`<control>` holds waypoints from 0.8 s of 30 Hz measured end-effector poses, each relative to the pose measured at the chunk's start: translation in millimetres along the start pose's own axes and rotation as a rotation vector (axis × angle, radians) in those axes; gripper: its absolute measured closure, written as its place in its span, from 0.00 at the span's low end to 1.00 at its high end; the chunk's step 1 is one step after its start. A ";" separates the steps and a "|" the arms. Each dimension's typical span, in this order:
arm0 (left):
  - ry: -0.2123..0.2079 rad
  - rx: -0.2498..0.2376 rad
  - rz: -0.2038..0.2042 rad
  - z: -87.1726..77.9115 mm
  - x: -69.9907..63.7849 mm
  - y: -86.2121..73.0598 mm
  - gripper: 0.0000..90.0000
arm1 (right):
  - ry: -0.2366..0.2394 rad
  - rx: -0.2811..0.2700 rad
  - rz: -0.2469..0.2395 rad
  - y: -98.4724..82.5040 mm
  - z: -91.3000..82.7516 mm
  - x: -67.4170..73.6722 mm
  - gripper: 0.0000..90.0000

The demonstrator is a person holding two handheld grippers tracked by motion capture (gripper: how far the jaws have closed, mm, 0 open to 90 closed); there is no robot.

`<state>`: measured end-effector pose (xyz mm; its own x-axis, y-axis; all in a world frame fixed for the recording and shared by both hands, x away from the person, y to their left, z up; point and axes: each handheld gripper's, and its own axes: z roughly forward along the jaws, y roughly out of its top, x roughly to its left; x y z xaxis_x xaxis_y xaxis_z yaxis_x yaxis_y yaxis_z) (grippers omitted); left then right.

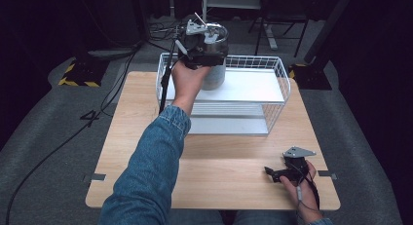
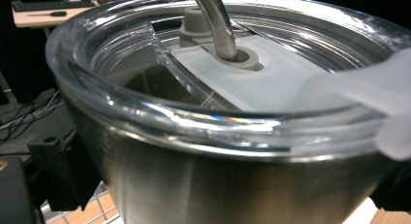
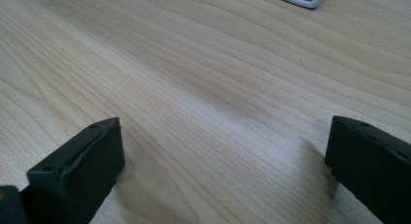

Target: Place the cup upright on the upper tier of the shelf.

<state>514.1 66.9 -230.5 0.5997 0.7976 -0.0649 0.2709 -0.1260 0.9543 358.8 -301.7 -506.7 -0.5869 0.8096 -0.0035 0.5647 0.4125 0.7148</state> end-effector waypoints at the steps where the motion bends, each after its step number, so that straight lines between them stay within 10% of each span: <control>1: 0.002 0.002 -0.003 1.4 0.6 -0.5 0.04 | 0.001 0.000 0.000 0.0 0.0 0.1 0.01; 24: 0.017 0.054 0.002 14.2 0.1 -8.0 0.04 | 0.002 0.001 -0.001 0.0 -0.1 0.2 0.01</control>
<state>522.7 59.6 -242.2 0.5876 0.8071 -0.0581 0.3103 -0.1584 0.9374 358.7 -301.5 -506.7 -0.5889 0.8082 -0.0026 0.5645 0.4136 0.7144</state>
